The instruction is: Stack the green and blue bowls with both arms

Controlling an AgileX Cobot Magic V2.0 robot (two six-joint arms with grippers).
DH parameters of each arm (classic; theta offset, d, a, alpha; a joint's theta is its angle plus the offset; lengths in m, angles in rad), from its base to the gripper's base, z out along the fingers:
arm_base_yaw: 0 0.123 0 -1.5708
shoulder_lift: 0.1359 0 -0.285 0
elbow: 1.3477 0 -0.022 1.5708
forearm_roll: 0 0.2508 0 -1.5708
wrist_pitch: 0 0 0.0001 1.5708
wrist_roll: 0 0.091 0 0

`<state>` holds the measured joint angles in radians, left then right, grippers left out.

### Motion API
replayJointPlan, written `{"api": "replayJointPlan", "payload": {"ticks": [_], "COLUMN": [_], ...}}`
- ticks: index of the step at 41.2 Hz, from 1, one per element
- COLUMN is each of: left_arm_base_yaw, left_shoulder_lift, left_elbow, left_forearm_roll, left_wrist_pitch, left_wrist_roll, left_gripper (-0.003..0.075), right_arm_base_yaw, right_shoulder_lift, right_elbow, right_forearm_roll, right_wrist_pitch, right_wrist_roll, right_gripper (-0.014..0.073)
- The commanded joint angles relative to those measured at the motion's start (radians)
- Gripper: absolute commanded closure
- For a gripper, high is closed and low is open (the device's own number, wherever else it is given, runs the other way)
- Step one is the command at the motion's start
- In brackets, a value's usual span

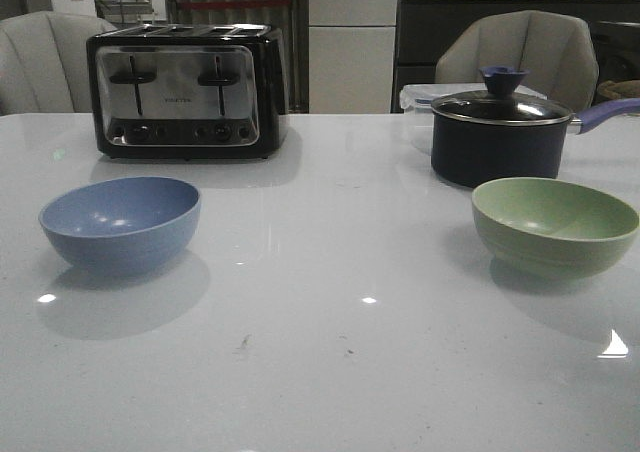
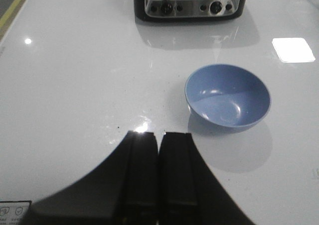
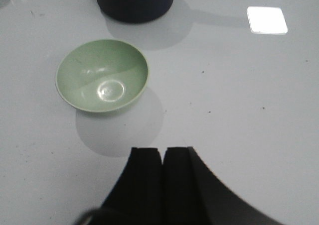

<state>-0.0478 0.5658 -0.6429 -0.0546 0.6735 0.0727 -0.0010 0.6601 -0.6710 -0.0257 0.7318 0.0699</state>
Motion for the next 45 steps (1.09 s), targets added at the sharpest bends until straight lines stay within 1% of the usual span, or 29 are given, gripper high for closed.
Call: {"api": "replayJointPlan", "payload": {"ticks": [1,4,6,7,9,10,12,13,15,16,20,31,36,43,45], "left_arm_base_yaw": [-0.004,-0.004,-0.004,-0.004,-0.004,-0.004,-0.004,-0.004,-0.004,-0.004,-0.004,-0.004,-0.004,-0.004,-0.004], "left_shoulder_lift": [0.032,0.042,0.049,0.052,0.053,0.053,0.053,0.053,0.053,0.053,0.053,0.053,0.053,0.053,0.053], "left_elbow": [-0.026,-0.026,-0.026,-0.026,-0.026,-0.026,-0.026,-0.026,-0.026,-0.026,-0.026,-0.026,-0.026,-0.026,-0.026], "left_forearm_roll": [-0.009,-0.009,-0.009,-0.009,-0.009,-0.009,-0.009,-0.009,-0.009,-0.009,-0.008,-0.008,-0.008,-0.008,-0.008], "left_wrist_pitch": [-0.061,-0.061,-0.061,-0.061,-0.061,-0.063,-0.065,-0.065,-0.069,-0.071,-0.073,-0.073,-0.073,-0.073,-0.073], "left_wrist_roll": [-0.008,-0.008,-0.001,0.002,0.002,0.002,0.002,0.002,0.002,0.002,0.002,0.002,0.002,0.002,0.002], "left_gripper": [0.0627,0.0601,0.0552,0.0512,0.0442,0.0394,0.0307,0.0283,0.0247,0.0241,0.0243,0.0243,0.0243,0.0243,0.0243], "right_arm_base_yaw": [-0.005,-0.005,-0.005,-0.005,-0.005,-0.005,-0.005,-0.005,-0.005,-0.005,-0.006,-0.009,-0.032,-0.065,-0.066], "right_shoulder_lift": [0.063,0.107,0.136,0.15,0.182,0.201,0.237,0.253,0.295,0.32,0.413,0.727,0.852,1.001,1.039], "right_elbow": [-0.027,-0.028,-0.032,-0.033,-0.033,-0.033,-0.035,-0.038,-0.048,-0.057,-0.103,-0.319,-0.413,-0.517,-0.547], "right_forearm_roll": [-0.011,-0.011,-0.011,-0.011,-0.011,-0.011,-0.01,-0.01,-0.01,-0.009,-0.003,0.041,0.095,0.231,0.25], "right_wrist_pitch": [-0.05,-0.041,-0.039,-0.043,-0.06,-0.072,-0.093,-0.099,-0.113,-0.117,-0.122,-0.073,-0.036,0.003,0.008], "right_wrist_roll": [0.001,0.001,0.001,0.001,0.001,0.001,0.001,0.001,0.001,0.001,0.001,-0.014,-0.07,-0.205,-0.229], "right_gripper": [0.0544,0.0452,0.0352,0.0291,0.0195,0.0153,0.0106,0.0095,0.0091,0.0093,0.0094,0.0094,0.0094,0.0094,0.0094]}}
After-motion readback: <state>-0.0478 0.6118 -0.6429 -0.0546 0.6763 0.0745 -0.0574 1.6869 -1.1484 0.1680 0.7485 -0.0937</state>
